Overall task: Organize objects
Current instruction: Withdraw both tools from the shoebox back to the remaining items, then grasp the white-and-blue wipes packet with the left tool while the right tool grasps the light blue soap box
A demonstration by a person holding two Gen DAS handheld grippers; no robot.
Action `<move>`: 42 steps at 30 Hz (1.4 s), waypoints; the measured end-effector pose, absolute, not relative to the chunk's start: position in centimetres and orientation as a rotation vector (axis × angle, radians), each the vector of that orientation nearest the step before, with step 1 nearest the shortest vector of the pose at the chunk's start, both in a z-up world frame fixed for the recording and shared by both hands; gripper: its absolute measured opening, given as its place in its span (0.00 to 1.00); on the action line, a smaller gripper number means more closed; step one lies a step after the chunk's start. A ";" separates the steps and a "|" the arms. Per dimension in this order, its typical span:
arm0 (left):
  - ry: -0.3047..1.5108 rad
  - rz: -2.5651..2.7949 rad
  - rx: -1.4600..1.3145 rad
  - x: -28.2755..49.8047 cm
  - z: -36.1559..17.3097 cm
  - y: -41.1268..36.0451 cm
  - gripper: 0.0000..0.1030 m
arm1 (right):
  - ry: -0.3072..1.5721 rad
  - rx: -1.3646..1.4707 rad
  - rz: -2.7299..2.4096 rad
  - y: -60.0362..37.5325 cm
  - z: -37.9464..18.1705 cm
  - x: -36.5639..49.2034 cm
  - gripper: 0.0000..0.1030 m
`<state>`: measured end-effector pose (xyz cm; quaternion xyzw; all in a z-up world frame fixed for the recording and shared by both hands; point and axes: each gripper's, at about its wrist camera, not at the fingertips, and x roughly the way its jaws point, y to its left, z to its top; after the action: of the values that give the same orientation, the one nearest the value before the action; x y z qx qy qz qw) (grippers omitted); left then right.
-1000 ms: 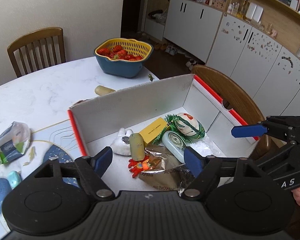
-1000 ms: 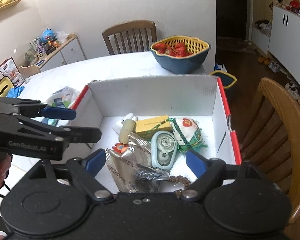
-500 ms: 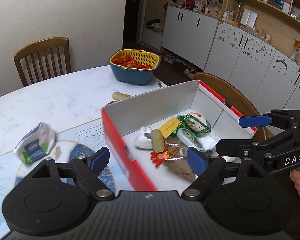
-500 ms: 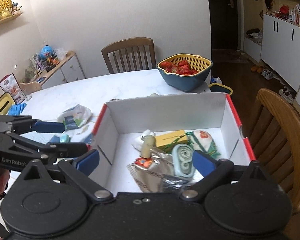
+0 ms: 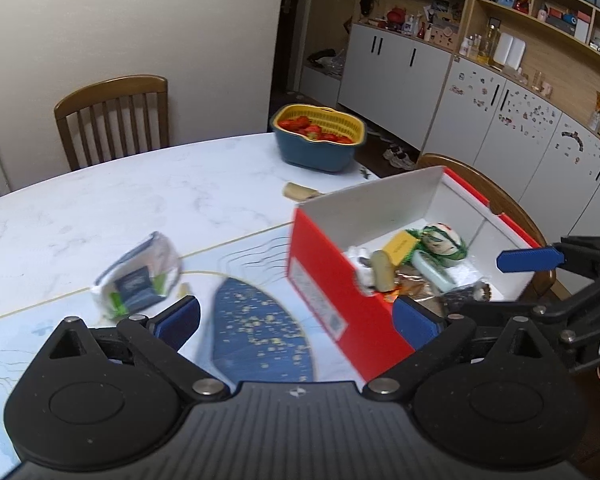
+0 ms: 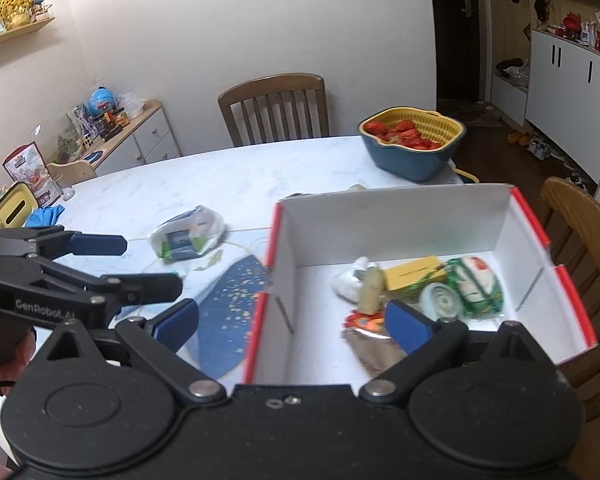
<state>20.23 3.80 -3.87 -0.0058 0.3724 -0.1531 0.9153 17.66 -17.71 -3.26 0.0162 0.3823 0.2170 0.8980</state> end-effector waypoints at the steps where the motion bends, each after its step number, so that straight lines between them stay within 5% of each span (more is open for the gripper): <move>1: 0.765 -0.315 -0.016 20.3 -3.9 4.4 1.00 | 0.794 0.033 0.451 -17.1 -3.3 17.6 0.96; 23: 0.771 -0.283 -0.017 25.3 -6.3 15.9 1.00 | 0.840 -0.033 0.509 -4.6 -5.5 19.2 0.96; 42: 0.844 -0.339 0.002 33.1 -12.9 17.4 1.00 | 0.902 -0.135 0.530 3.5 -12.1 24.2 0.90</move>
<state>33.15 17.44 -12.86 0.0007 0.4074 -0.1637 0.8985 24.24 3.53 -12.14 -0.0644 0.4303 0.2529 0.8641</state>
